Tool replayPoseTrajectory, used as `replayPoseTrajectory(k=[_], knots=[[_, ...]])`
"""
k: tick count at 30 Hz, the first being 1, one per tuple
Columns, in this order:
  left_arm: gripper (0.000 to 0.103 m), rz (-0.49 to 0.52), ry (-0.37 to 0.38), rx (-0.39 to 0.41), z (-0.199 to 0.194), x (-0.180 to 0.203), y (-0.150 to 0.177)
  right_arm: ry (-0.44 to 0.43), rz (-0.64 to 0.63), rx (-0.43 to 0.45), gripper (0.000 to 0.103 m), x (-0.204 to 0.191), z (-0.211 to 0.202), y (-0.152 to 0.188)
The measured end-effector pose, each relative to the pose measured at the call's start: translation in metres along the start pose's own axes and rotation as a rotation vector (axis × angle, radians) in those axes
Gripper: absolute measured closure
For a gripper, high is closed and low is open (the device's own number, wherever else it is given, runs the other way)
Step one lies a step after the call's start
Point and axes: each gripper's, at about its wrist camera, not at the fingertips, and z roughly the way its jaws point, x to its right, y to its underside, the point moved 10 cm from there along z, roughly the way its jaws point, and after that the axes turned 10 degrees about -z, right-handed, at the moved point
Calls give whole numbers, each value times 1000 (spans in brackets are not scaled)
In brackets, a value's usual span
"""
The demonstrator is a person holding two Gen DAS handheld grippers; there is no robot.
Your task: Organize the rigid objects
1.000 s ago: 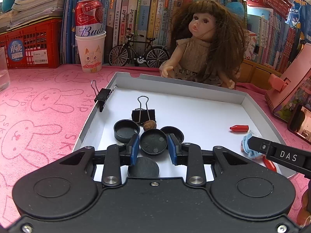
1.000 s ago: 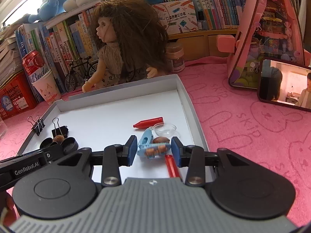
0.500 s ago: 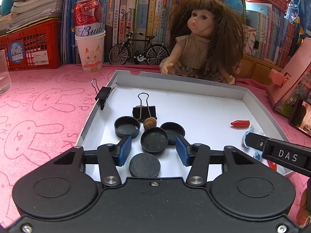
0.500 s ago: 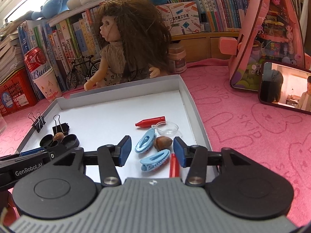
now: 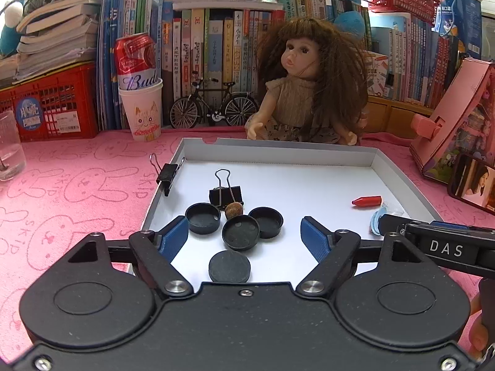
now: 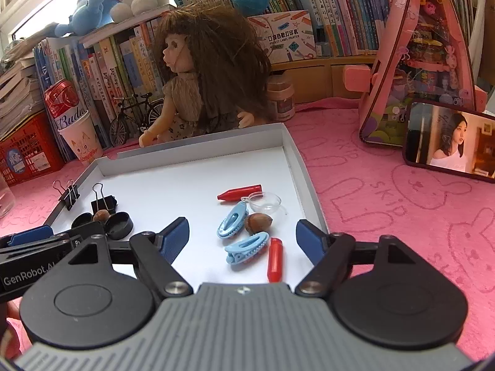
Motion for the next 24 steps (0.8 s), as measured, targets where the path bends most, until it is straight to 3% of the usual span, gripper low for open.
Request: replayPoseTrajectory(k=[24], knots=[[22,16,31,31,-45,-4,5,16,-81,67,9,-5,-41,1]])
